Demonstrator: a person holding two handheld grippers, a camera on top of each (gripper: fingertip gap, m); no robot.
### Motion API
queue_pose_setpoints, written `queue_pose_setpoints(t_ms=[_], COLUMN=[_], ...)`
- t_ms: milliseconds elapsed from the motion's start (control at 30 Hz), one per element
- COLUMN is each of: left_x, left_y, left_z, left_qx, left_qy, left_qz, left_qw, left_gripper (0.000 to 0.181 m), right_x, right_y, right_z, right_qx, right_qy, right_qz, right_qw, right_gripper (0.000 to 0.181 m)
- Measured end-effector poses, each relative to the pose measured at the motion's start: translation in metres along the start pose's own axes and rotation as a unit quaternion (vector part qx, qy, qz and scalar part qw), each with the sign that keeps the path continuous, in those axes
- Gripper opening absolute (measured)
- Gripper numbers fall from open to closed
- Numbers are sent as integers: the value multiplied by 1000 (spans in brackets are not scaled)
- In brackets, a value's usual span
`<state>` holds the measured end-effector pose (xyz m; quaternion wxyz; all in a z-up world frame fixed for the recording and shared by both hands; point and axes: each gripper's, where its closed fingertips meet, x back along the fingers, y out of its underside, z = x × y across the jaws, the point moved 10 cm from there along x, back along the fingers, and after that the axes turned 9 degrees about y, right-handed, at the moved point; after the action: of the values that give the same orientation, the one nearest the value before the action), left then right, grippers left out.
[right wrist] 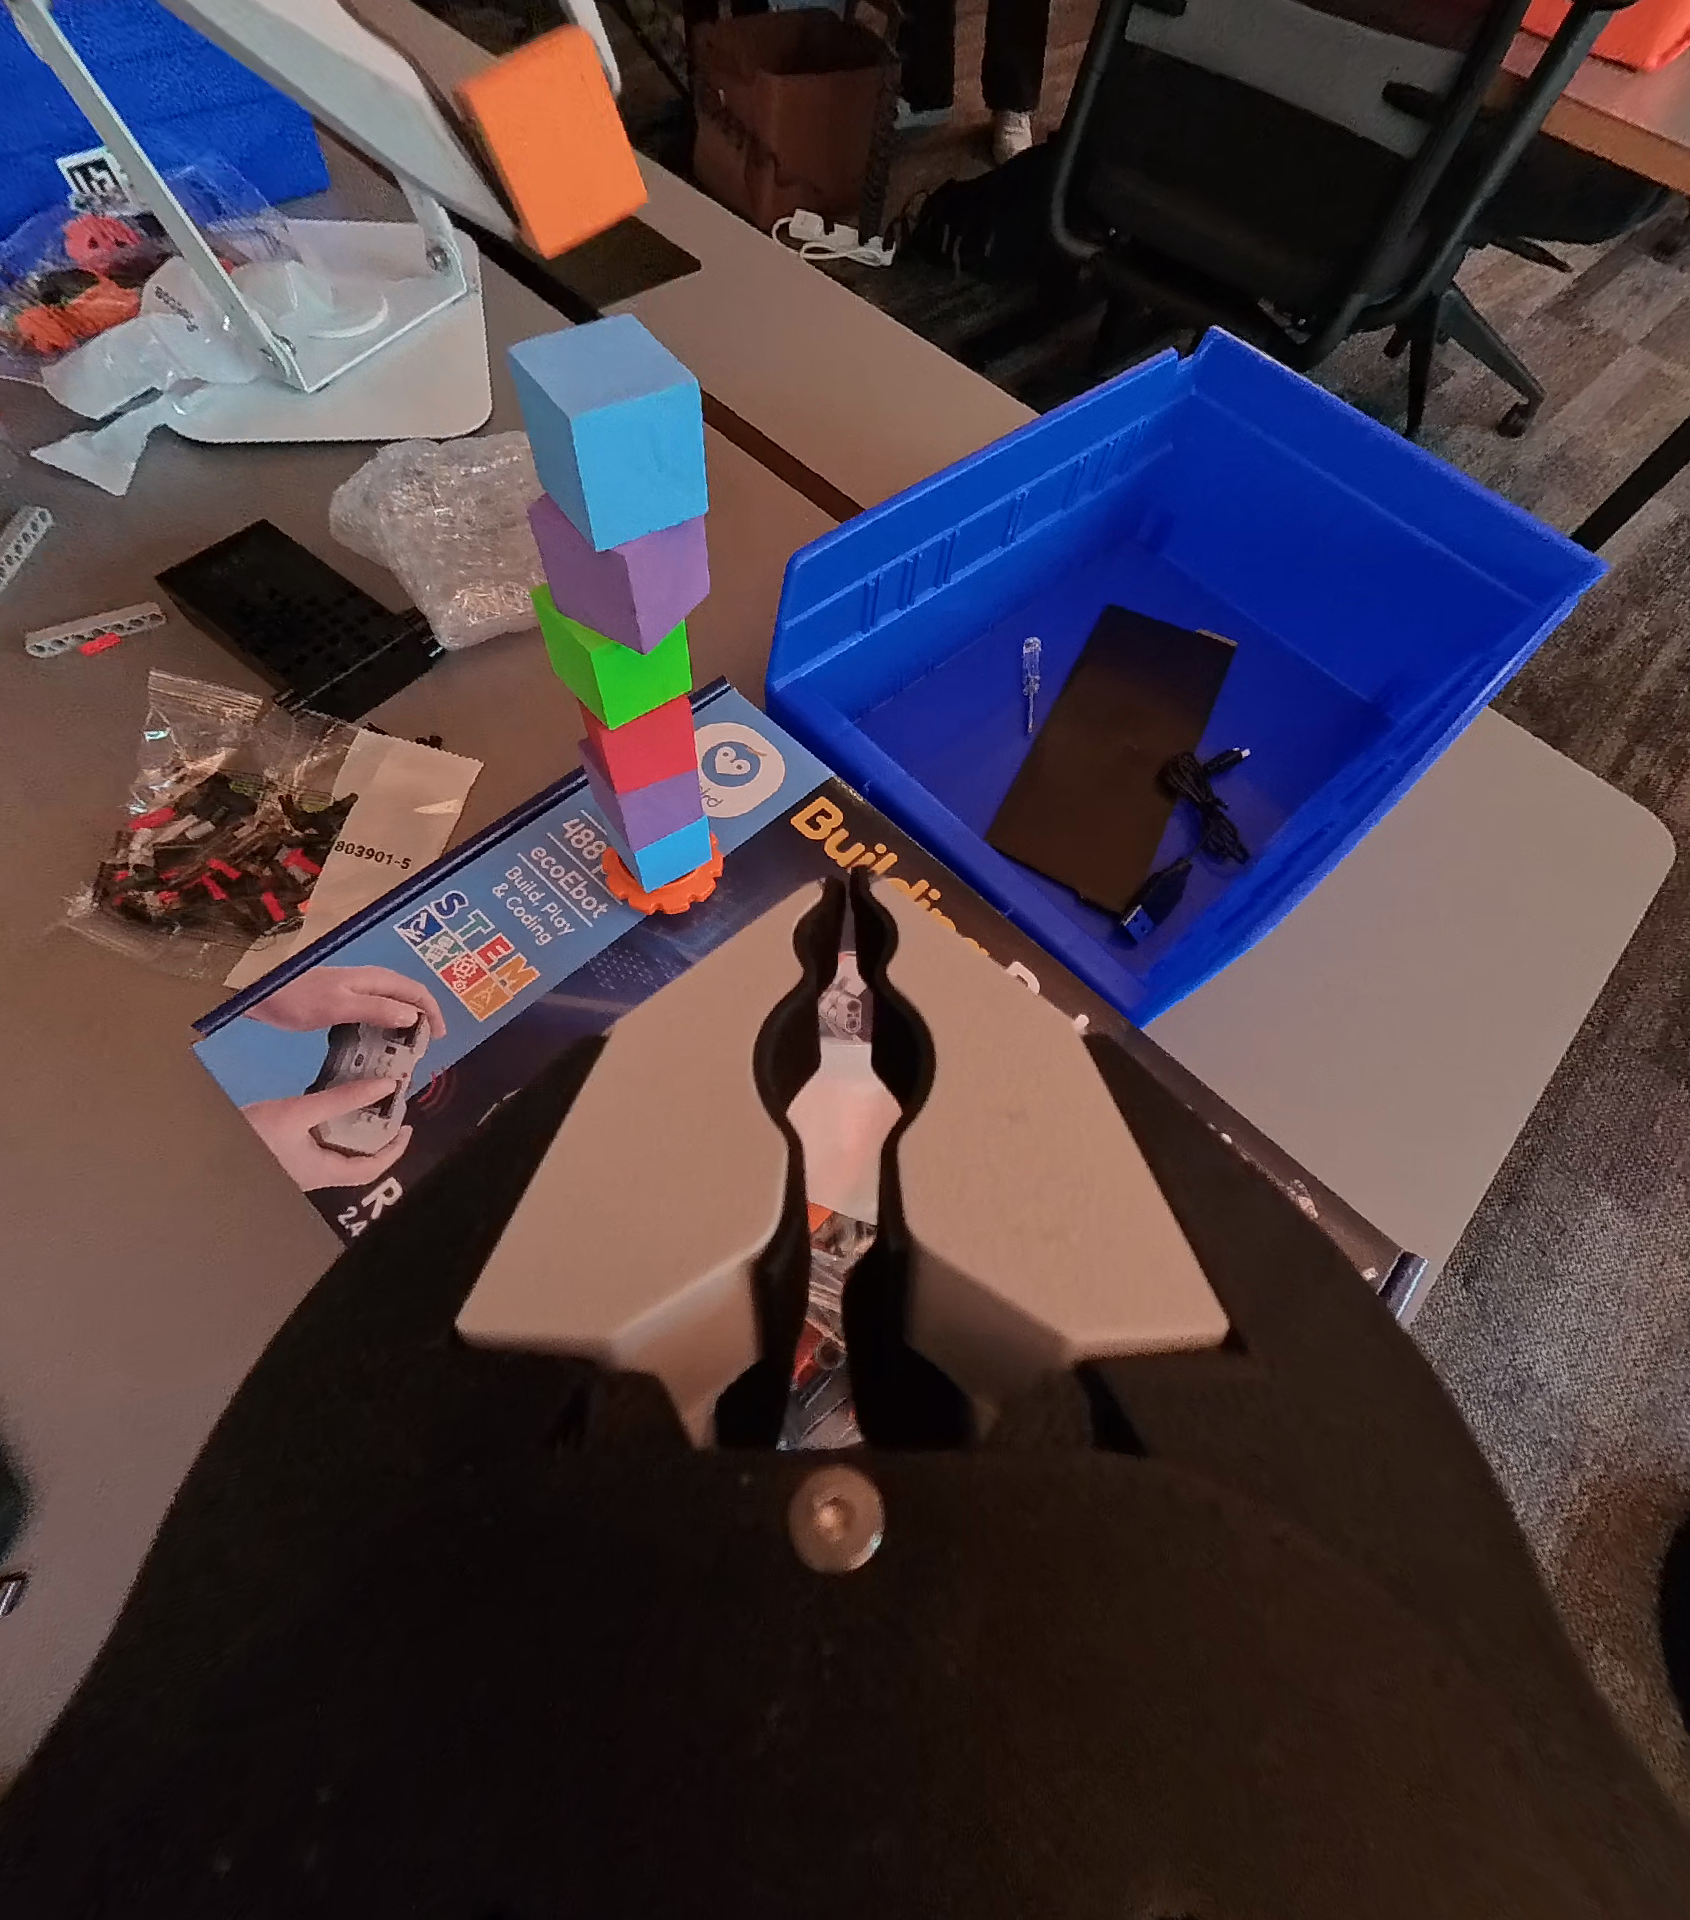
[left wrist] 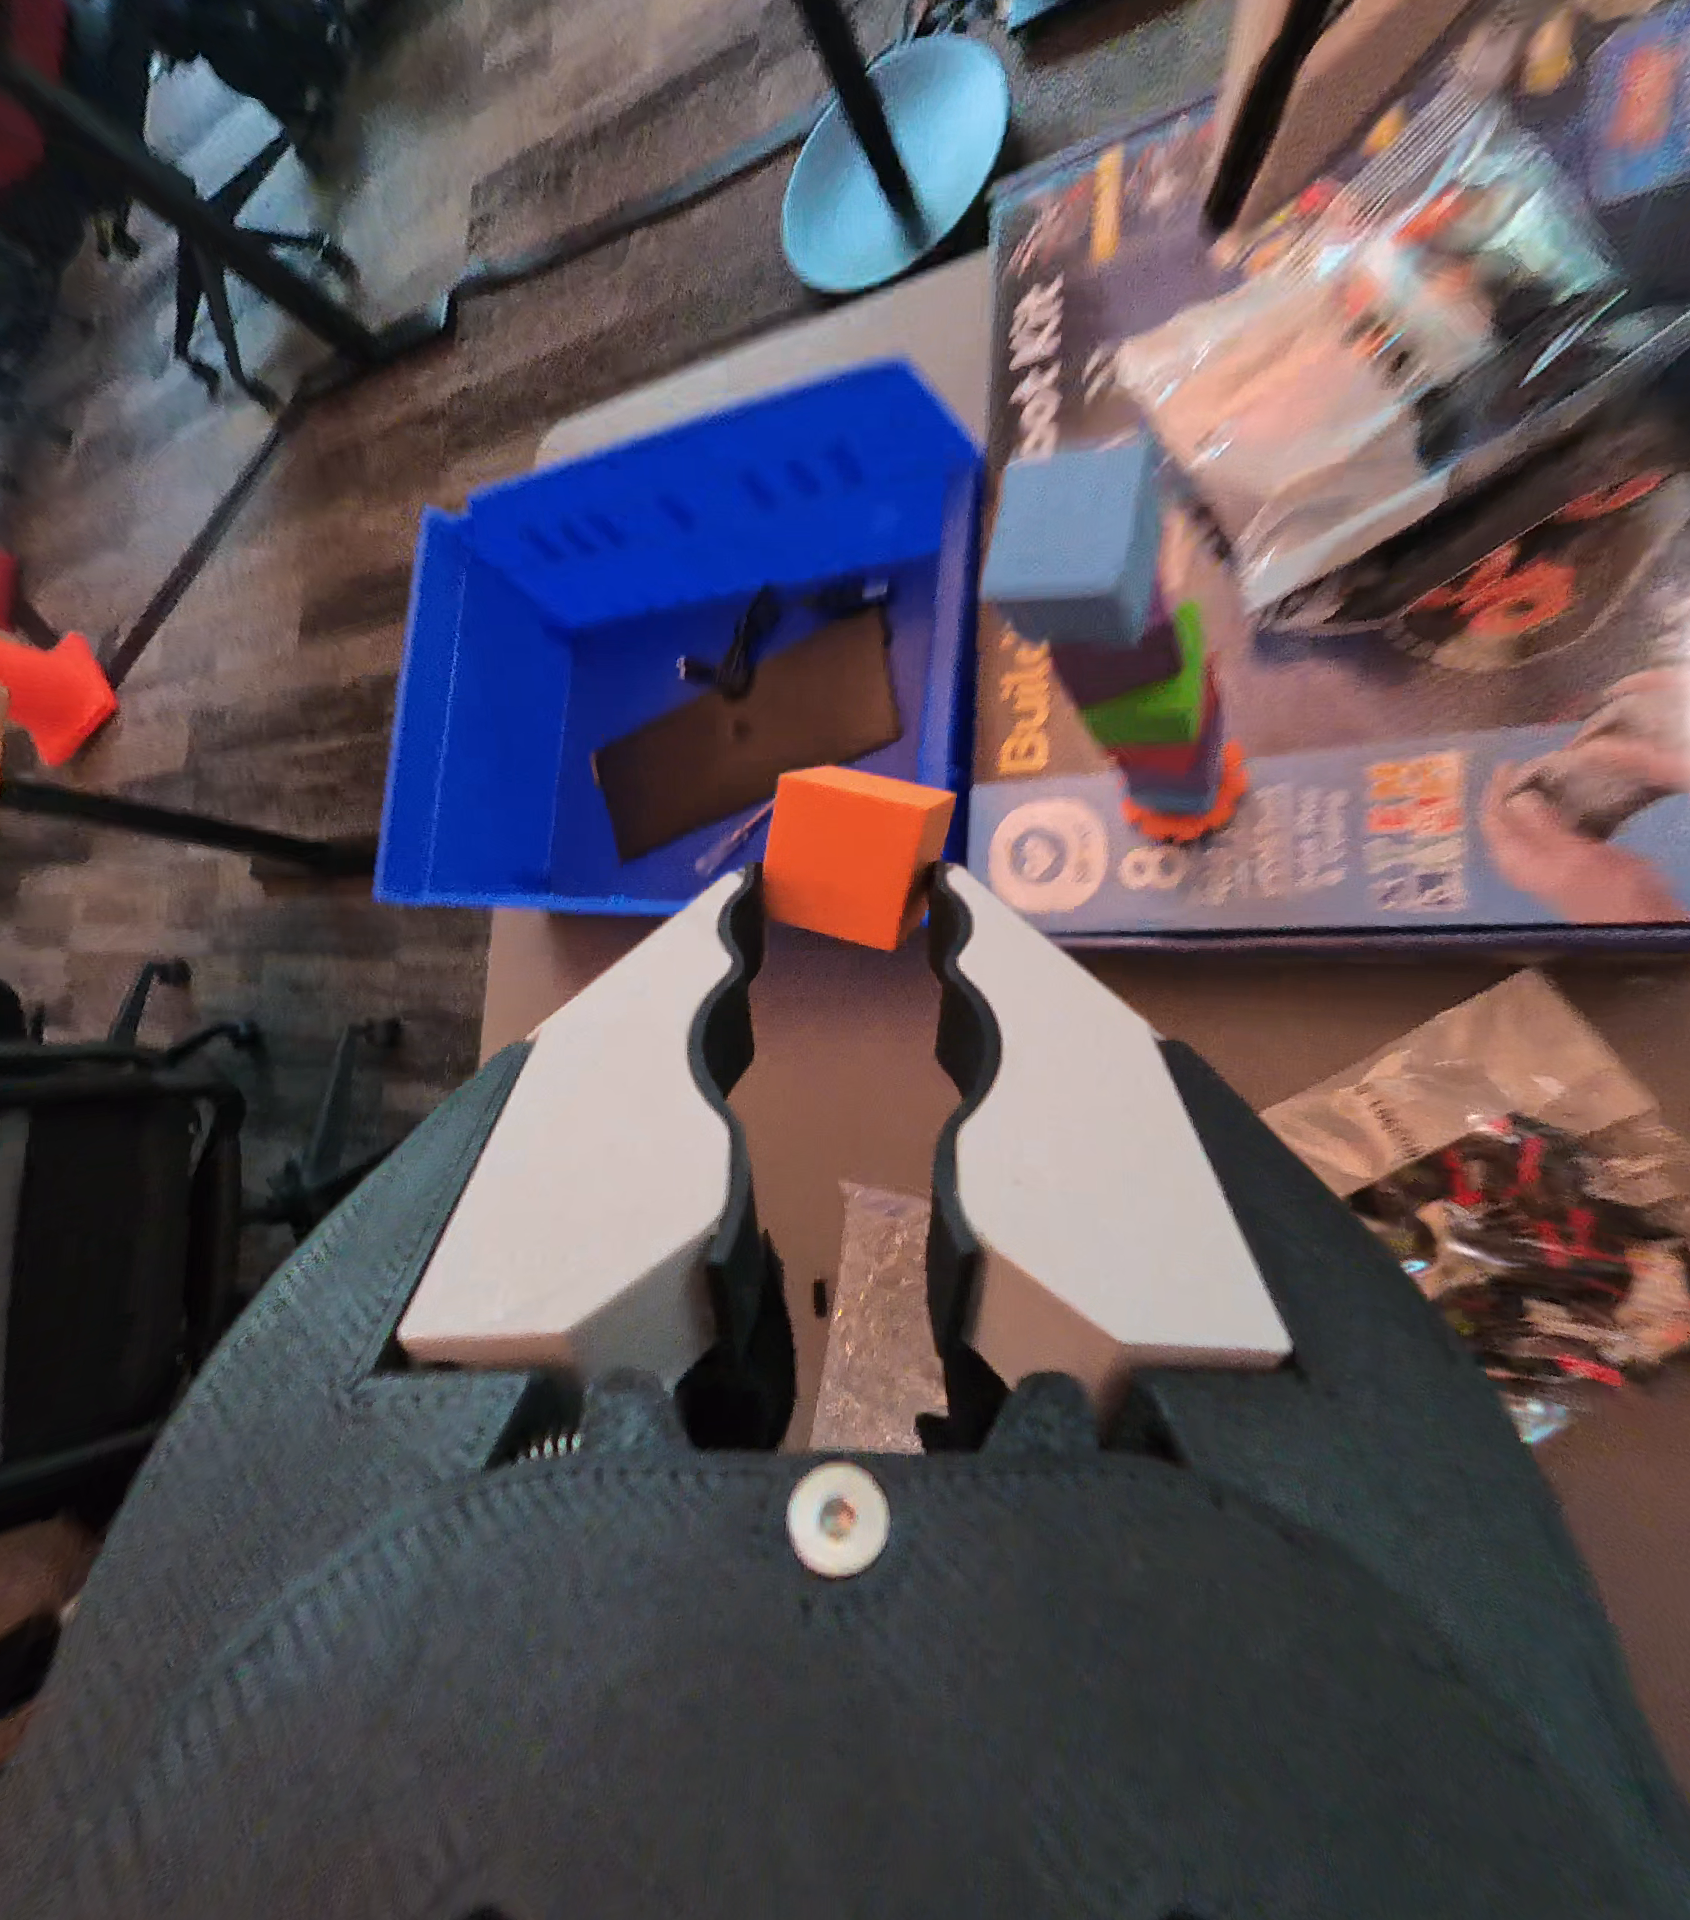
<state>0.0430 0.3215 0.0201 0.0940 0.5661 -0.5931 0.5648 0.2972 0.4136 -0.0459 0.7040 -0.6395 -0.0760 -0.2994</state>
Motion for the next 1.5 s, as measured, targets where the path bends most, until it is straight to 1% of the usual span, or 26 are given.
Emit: queue_pose_setpoints(t_ms=[100, 200, 267, 333, 467, 667, 867, 1300, 1500], left_x=[12, 12, 7, 1, -7, -16, -22, -23, -23], left_y=[-29, -47, -55, -60, -68, -73, -73, -71, -71], left_z=[3, 3, 2, -1, -4, -1, 1, 0, 0], left_qx=[-14, -21, -25, -26, -25, -33, -39, -37, -39], left_qy=[33, 76, 96, 101, 121, 142, 141, 137, 133], left_qz=[9, -5, -23, -40, -52, -70, -85, -84, -83], left_qw=[999, 997, 995, 994, 991, 987, 986, 986, 987], left_gripper=[30, 30, 30, 30, 30, 30, 30, 31, 35], right_x=[1, 2, 2, 3, 3, 4, 4, 6, 6], right_y=[-1, -1, -1, -1, 0, 0, 0, -1, -1], right_z=[0, 0, 0, 0, 1, 2, 1, 1, 1], right_qx=[1, 0, -1, -2, -3, -5, -4, -4, -3], right_qy=[-4, -6, -8, -9, -10, -10, -12, -15, -15], right_qz=[5, 6, 8, 9, 8, 11, 12, 15, 15], right_qw=[1000, 1000, 1000, 1000, 1000, 1000, 1000, 1000, 1000], right_gripper=[0, 0, 0, 0, 0, 0, 0, 0, 0])
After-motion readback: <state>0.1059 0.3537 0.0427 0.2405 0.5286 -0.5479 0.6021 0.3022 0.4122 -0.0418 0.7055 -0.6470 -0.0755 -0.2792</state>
